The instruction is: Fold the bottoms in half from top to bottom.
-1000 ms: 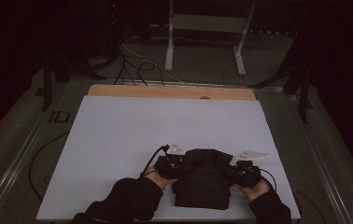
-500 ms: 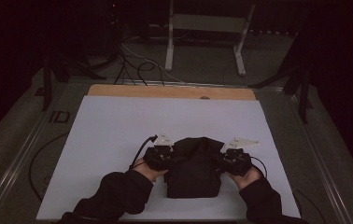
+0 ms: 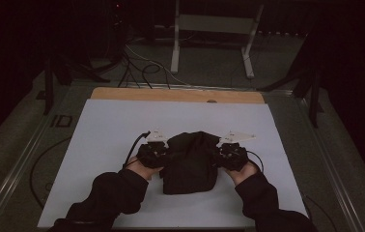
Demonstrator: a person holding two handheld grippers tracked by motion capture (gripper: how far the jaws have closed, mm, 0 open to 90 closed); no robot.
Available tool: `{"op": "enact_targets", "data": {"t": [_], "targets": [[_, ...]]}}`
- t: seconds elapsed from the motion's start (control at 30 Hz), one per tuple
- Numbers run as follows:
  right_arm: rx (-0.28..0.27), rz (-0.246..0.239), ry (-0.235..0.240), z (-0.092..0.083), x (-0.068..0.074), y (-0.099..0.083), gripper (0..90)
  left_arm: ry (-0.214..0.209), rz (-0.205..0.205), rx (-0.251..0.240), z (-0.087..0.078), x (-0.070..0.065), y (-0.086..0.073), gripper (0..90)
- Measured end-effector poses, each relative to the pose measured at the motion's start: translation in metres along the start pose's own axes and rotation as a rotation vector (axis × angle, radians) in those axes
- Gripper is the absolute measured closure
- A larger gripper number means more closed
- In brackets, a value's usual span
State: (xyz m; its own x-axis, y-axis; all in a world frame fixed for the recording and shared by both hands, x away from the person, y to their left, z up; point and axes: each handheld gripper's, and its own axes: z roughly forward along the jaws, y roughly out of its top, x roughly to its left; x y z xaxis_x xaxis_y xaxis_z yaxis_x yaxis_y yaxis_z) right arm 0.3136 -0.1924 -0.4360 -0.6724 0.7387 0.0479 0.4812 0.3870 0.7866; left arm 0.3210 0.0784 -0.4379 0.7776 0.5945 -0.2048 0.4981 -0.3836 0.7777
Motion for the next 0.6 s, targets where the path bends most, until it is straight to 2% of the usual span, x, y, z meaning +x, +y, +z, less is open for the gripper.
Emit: {"op": "enact_targets", "data": {"t": [0.07, 0.13, 0.23, 0.27, 0.33, 0.43, 0.6], "targets": [[-0.009, -0.001, 0.004, 0.004, 0.001, 0.004, 79.3, 0.007, 0.012, -0.005, -0.003, 0.007, 0.0, 73.7], [-0.015, -0.001, 0.003, 0.007, 0.002, 0.007, 79.2, 0.01, -0.001, -0.007, -0.006, 0.01, 0.001, 73.7], [-0.017, -0.005, 0.001, 0.009, 0.004, 0.011, 79.3, 0.008, -0.006, -0.013, -0.009, 0.01, 0.001, 73.7], [-0.017, -0.01, 0.004, 0.01, 0.005, 0.013, 79.3, 0.012, 0.007, -0.017, -0.012, 0.01, 0.001, 73.7], [-0.024, -0.029, 0.005, 0.01, 0.01, 0.018, 79.2, 0.013, 0.005, -0.022, -0.014, 0.012, 0.0, 73.7], [-0.026, -0.031, 0.008, 0.012, 0.01, 0.022, 79.2, 0.01, -0.008, -0.026, -0.014, 0.018, -0.001, 73.7], [-0.022, -0.021, 0.002, 0.022, 0.009, 0.026, 79.2, -0.011, -0.002, -0.027, -0.009, 0.033, -0.001, 73.6]]}}
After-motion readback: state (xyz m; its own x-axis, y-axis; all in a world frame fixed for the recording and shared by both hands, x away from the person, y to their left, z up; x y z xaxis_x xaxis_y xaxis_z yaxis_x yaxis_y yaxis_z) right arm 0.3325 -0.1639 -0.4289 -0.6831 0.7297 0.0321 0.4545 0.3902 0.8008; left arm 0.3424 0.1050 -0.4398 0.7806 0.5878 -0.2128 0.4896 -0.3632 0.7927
